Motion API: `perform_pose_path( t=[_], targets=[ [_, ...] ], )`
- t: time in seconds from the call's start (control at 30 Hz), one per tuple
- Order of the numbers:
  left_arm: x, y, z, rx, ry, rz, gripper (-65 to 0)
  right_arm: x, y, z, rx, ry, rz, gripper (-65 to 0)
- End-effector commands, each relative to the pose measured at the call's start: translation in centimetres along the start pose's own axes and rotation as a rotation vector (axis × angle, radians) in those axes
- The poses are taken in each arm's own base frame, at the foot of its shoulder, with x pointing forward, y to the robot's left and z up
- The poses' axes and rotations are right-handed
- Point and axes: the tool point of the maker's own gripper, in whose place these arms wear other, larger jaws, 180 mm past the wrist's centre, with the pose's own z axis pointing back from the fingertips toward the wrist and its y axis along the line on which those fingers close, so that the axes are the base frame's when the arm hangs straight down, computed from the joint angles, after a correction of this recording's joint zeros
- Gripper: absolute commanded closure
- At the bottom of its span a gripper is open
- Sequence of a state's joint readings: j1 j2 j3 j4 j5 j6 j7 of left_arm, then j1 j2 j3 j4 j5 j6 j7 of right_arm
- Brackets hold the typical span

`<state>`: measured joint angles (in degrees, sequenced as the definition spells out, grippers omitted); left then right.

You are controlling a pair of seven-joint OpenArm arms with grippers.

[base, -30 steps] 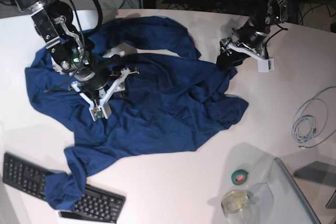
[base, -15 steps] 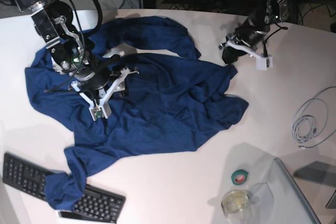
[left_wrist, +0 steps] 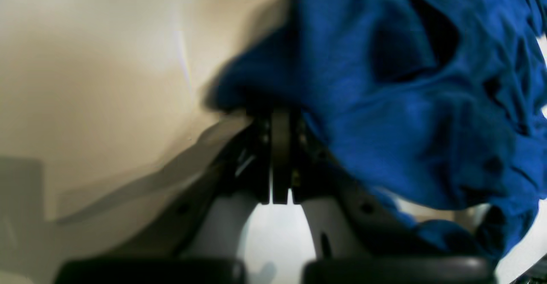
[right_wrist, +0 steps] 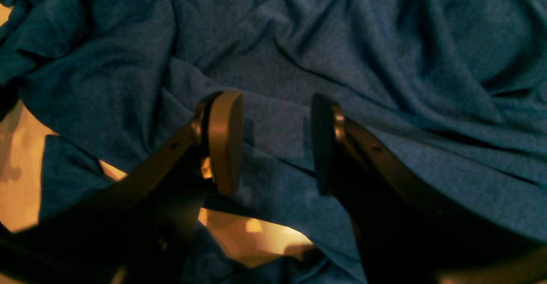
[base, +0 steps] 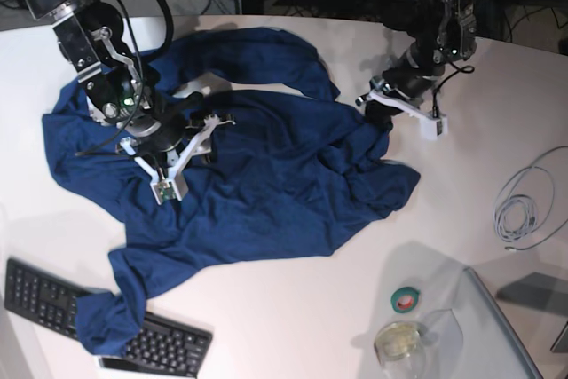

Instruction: Layout the t-shirt on the table in an organized manner, then fold the t-shirt properly

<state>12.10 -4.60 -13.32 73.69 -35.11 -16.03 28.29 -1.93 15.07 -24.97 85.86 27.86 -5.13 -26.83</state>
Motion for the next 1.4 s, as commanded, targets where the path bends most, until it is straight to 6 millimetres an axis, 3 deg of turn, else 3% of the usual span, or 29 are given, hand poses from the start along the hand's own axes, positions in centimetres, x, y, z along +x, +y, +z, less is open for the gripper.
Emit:
perform_pose_path(
  t=[0.0, 0.2, 0.43, 0.6, 0.73, 0.87, 1.1, 1.27, 1.37],
  targets=[
    [2.1, -1.1, 0.0, -0.028, -0.053, -0.017, 0.0, 1.6, 0.0, 0.2, 0.004, -0.047, 0.011, -23.7],
    [5.7, -2.1, -0.6, -0.046, -0.12, -0.044, 0.0, 1.5, -0.3, 0.2, 0.0, -0.043, 0.014, -23.7],
    [9.4, 2.5, -1.7, 0.043, -0.163, 0.035, 0.0, 1.5, -0.3, 0.2, -0.001, -0.042, 0.015, -23.7],
    [14.0, 5.1, -0.2, 0.089, -0.268, 0.078, 0.0, 1.5, -0.3, 0.2, -0.001, -0.042, 0.015, -23.7],
    [16.1, 4.2, 2.0, 0.077, -0.302, 0.048, 0.0, 1.0, -0.3, 0.3, 0.0, -0.034, 0.012, -23.7],
    [14.3, 3.6, 3.9, 0.081, -0.263, 0.03, 0.0, 0.8, -0.2, 0.3, 0.0, -0.032, 0.011, -23.7],
    [6.5, 6.7, 4.9, 0.132, -0.115, 0.051, 0.0, 0.8, -0.3, 0.3, 0.0, -0.031, 0.011, -23.7],
    [4.7, 6.1, 5.1, 0.063, -0.068, -0.011, 0.0, 0.8, -0.1, 0.2, 0.002, -0.032, 0.009, -23.7],
    [4.4, 6.2, 5.1, 0.063, -0.063, -0.009, -32.1, 0.8, -0.1, 0.2, 0.003, -0.031, 0.01, -23.7]
  ],
)
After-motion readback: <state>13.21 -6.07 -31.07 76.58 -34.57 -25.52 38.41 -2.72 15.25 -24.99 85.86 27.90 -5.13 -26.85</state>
